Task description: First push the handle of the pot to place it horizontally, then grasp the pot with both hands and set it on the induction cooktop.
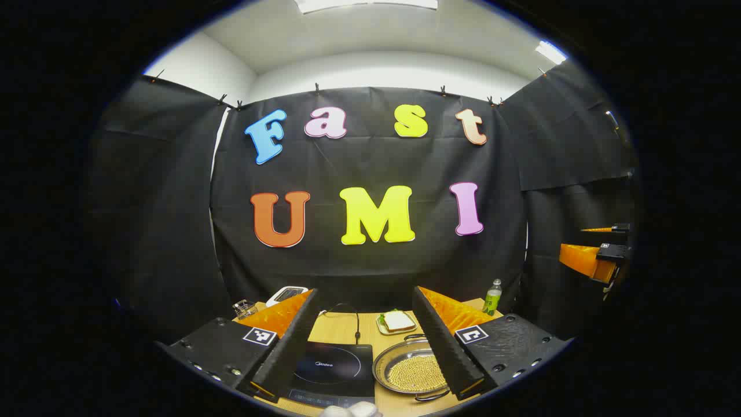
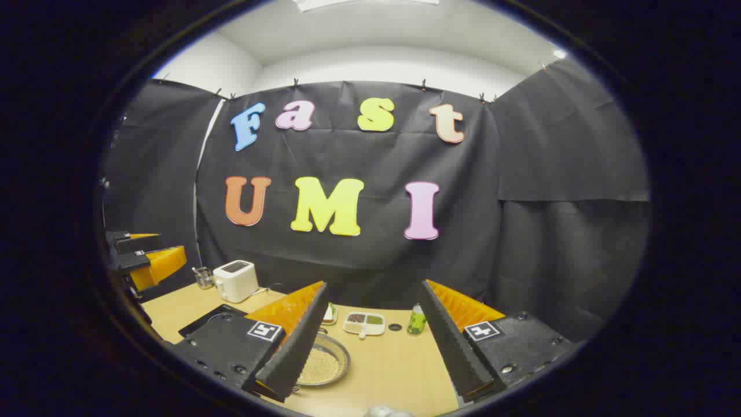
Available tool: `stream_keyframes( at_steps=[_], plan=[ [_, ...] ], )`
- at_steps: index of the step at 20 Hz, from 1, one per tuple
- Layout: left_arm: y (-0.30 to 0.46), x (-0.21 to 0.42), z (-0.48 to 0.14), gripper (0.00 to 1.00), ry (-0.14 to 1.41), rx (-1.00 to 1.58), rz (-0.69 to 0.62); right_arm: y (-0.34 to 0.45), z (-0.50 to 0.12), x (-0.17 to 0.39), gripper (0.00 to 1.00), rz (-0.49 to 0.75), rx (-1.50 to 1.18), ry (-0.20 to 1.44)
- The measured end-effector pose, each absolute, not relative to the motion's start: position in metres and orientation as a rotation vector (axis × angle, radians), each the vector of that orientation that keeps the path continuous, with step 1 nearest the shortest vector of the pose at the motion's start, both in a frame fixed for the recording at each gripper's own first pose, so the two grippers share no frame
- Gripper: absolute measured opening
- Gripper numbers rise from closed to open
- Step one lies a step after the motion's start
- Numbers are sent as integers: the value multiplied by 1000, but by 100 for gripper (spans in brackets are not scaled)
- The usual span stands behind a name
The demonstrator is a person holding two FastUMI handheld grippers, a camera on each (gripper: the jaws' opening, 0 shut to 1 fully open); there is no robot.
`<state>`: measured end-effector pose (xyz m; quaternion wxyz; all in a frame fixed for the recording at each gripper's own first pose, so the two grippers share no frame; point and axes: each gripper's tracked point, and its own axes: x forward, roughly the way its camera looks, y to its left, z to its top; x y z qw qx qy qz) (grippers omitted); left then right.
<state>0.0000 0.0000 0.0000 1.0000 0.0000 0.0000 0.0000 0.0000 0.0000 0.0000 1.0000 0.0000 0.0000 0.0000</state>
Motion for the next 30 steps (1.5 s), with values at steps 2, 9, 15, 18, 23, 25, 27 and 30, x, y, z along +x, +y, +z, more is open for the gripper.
stream_keyframes(
  at_steps=[2, 9, 15, 18, 23, 25, 27, 30],
  plan=[
    [9, 0, 0, 96, -1, 5, 13, 9, -1, 1, 96, 20, 1, 0],
    [32, 0, -8, 96, 11, 3, 54, 25, -4, 14, 97, 46, -19, 16],
    [34, 2, -9, 96, 10, -8, 66, 39, -8, 20, 97, 84, -18, 33],
    [33, 6, -14, 96, 18, -6, 52, 45, -16, 24, 96, 84, -21, 46],
    [43, 3, -24, 96, 33, -17, 72, 76, -44, 33, 96, 173, -8, 120],
    [47, 0, -29, 96, 40, -31, 82, 93, -57, 38, 96, 225, 14, 160],
    [54, -3, -31, 96, 43, -34, 105, 112, -72, 42, 98, 287, 36, 208],
    [62, -10, -38, 96, 47, -38, 126, 139, -96, 46, 79, 365, 48, 284]
  ],
)
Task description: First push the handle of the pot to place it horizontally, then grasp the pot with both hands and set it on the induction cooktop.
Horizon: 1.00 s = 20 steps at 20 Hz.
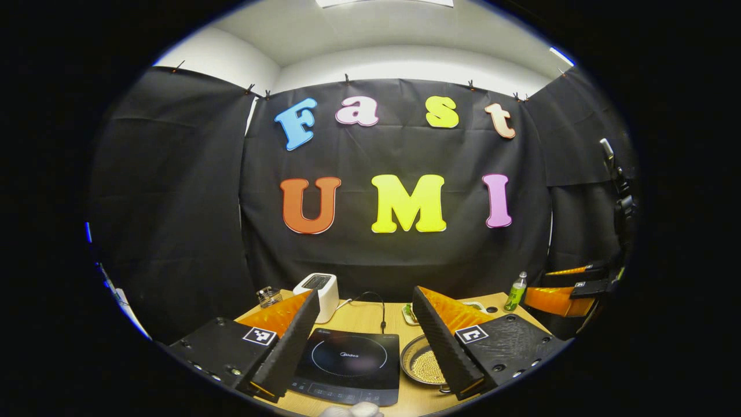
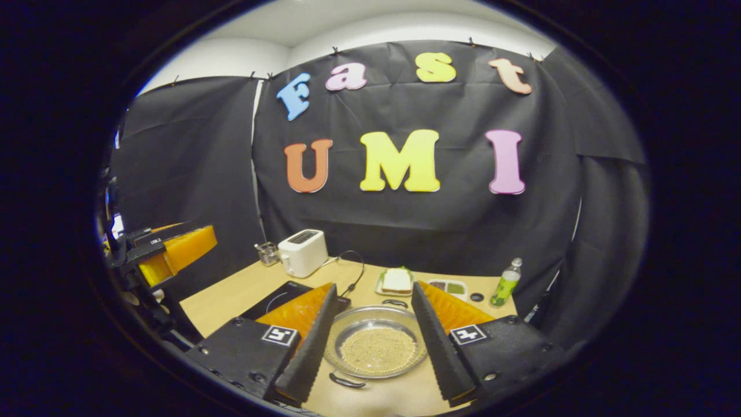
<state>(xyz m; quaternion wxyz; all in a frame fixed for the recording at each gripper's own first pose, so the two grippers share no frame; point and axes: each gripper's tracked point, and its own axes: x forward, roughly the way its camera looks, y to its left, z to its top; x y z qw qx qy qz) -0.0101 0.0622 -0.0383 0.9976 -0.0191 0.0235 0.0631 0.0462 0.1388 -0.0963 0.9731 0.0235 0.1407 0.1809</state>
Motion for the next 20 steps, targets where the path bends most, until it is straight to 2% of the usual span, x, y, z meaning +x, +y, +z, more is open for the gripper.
stream_keyframes(
  at_steps=[2, 3, 4, 5, 7, 8, 12, 13, 20],
  plan=[
    [68, -13, -43, 96, 56, -34, 142, 163, -124, 47, 61, 416, 70, 371],
    [72, -15, -45, 96, 60, -34, 149, 177, -139, 44, 46, 454, 84, 421],
    [74, -18, -49, 96, 65, -35, 156, 189, -152, 44, 41, 480, 91, 461],
    [77, -21, -51, 96, 69, -38, 163, 198, -168, 44, 22, 498, 78, 501],
    [83, -24, -55, 96, 76, -38, 179, 215, -200, 38, 16, 544, 29, 573],
    [86, -27, -58, 96, 82, -39, 187, 221, -213, 36, 4, 560, 13, 602],
    [94, -28, -66, 96, 96, -60, 210, 244, -278, 27, 1, 592, 1, 740],
    [95, -29, -68, 96, 99, -66, 214, 246, -291, 24, 4, 595, -5, 769],
    [104, -30, -86, 96, 136, -65, 229, 251, -357, 8, 4, 589, -48, 932]
  ],
)
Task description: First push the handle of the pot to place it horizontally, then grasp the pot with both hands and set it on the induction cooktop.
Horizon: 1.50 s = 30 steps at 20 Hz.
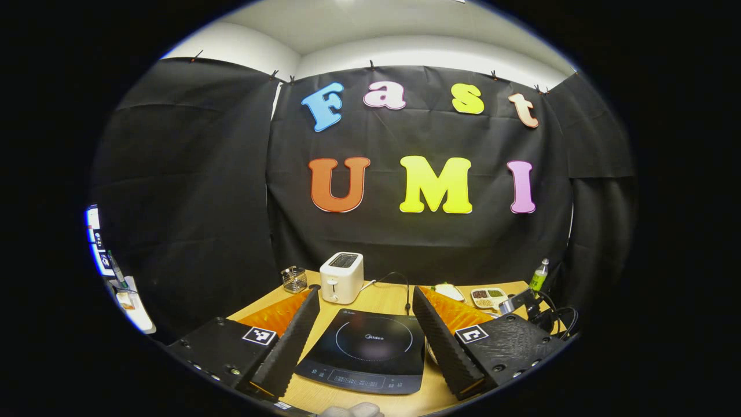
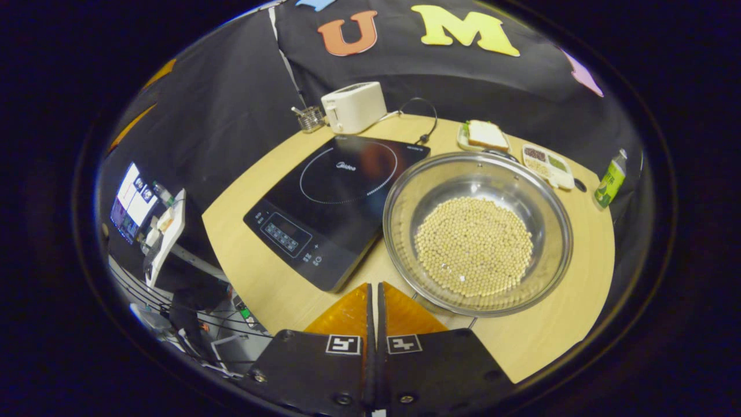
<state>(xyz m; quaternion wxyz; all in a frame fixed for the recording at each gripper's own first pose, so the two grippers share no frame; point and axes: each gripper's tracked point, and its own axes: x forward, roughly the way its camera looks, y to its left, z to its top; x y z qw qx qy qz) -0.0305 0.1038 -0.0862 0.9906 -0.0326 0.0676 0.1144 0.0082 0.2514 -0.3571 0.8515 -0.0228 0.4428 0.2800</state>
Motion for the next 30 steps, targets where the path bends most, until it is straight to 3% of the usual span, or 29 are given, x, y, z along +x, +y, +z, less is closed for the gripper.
stream_keyframes(
  at_steps=[12, 14, 30],
  plan=[
    [99, -26, -93, 96, 162, -61, 218, 245, -386, 7, 0, 549, -61, 994],
    [96, -24, -94, 96, 164, -57, 212, 241, -389, 4, 4, 536, -55, 1006],
    [72, -7, -92, 96, 155, -58, 140, 157, -395, 11, 0, 371, -7, 1017]
  ],
)
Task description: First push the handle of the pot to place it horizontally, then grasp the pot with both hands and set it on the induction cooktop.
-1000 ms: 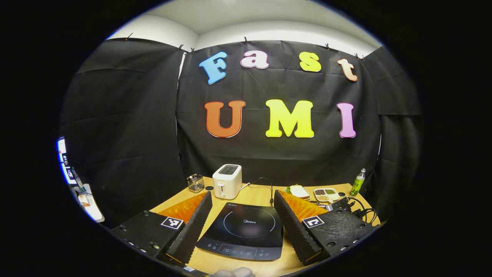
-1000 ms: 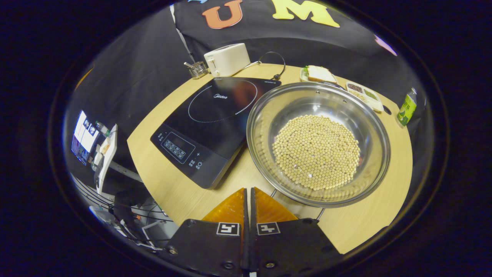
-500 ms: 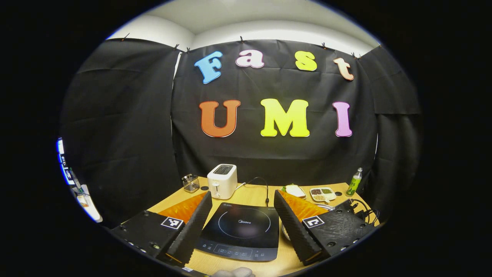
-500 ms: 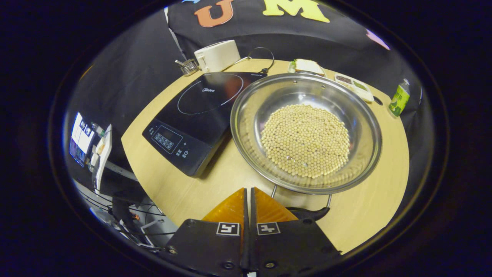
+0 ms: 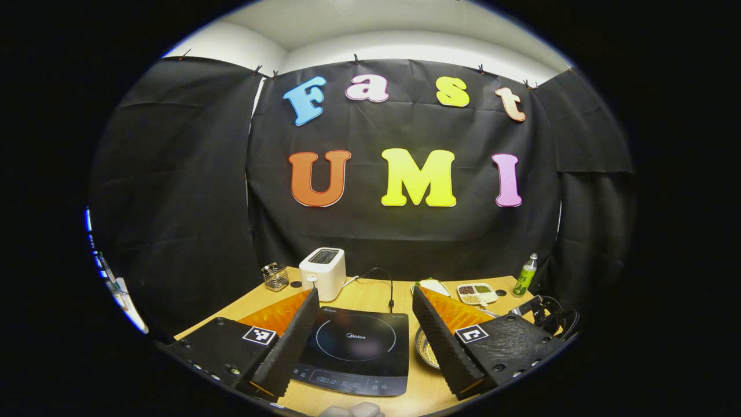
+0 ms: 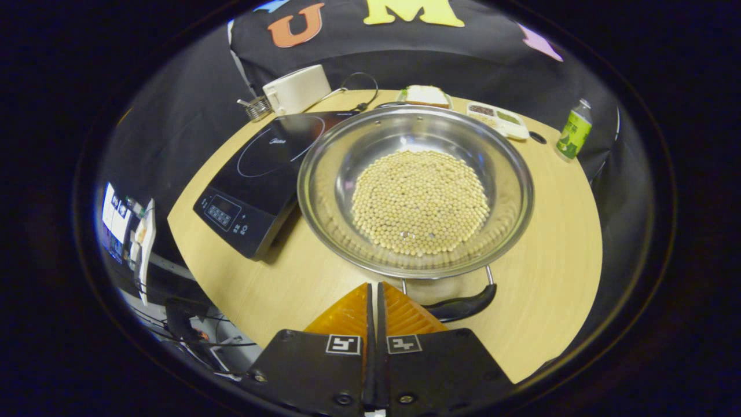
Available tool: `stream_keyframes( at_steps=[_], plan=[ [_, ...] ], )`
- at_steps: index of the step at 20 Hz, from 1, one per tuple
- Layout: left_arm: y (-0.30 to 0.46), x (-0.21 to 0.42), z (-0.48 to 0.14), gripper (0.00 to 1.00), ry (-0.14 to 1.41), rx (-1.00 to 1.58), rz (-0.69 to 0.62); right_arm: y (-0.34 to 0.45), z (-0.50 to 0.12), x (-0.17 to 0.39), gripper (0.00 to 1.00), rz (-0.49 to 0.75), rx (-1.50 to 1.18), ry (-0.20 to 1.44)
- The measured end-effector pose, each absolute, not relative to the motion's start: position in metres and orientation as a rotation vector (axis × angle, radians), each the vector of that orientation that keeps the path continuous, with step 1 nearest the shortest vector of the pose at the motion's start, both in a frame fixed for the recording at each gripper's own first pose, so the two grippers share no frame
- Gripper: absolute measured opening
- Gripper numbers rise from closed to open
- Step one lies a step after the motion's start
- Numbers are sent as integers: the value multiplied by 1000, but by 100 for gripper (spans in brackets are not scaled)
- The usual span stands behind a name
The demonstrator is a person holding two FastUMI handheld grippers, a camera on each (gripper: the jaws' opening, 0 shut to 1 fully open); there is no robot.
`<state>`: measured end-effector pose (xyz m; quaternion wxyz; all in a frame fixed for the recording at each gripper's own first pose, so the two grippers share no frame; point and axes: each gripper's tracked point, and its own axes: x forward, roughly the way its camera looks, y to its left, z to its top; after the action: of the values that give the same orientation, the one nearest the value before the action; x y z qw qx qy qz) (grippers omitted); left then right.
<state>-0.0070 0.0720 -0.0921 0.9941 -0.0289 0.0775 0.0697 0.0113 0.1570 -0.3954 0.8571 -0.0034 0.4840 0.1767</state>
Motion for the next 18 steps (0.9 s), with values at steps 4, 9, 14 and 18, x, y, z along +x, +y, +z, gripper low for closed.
stream_keyframes(
  at_steps=[4, 9, 14, 18],
  plan=[
    [64, -3, -93, 96, 160, -57, 125, 127, -396, 20, 4, 325, -19, 1015],
    [58, 3, -94, 97, 167, -51, 112, 93, -395, 37, 4, 271, -30, 1007],
    [53, 10, -99, 96, 181, -45, 108, 66, -396, 49, 4, 268, -105, 1002],
    [50, 15, -100, 96, 183, -35, 112, 46, -398, 57, 0, 302, -181, 1015]
  ],
)
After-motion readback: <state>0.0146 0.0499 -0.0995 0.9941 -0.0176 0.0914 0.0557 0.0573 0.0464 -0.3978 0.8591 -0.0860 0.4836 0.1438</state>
